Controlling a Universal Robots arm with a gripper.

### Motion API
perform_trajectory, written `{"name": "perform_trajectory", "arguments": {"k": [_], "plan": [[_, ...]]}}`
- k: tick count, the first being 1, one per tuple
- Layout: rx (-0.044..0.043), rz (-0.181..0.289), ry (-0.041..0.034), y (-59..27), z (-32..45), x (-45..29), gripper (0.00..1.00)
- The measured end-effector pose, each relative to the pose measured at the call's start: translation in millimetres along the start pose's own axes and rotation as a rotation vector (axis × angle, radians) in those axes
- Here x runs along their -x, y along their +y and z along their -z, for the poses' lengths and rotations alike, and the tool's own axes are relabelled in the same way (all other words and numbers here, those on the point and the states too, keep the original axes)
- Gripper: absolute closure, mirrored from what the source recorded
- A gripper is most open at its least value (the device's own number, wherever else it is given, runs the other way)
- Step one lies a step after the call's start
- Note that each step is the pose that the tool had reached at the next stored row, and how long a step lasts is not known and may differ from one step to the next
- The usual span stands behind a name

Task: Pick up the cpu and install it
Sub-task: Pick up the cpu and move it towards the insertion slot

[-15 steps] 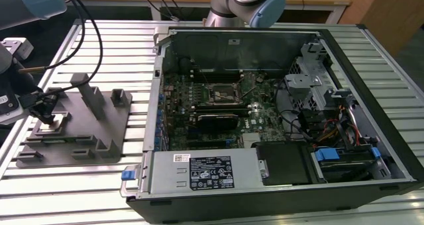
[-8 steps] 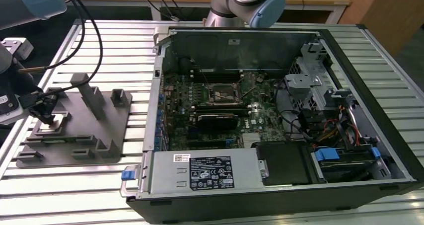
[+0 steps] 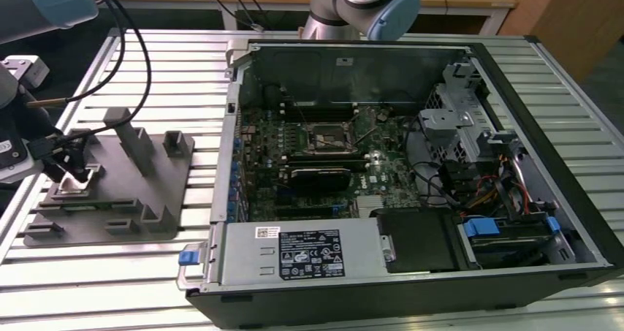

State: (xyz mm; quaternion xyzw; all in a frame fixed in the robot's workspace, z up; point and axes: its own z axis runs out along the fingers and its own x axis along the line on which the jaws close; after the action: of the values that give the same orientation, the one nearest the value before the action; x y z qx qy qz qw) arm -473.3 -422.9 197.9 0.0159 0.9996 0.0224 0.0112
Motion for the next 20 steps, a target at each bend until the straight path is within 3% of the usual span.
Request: {"name": "perform_trajectory", "arguments": {"k": [1, 5, 20], "plan": [[0.0, 0.0, 0.0, 0.0, 0.0, 0.0, 0.59], [-0.0002, 0.0, -0.0001, 0.0, 0.0, 0.0, 0.41], [0.0016, 0.016, 0.0008, 0.7, -6.3, -0.1, 0.41]]}}
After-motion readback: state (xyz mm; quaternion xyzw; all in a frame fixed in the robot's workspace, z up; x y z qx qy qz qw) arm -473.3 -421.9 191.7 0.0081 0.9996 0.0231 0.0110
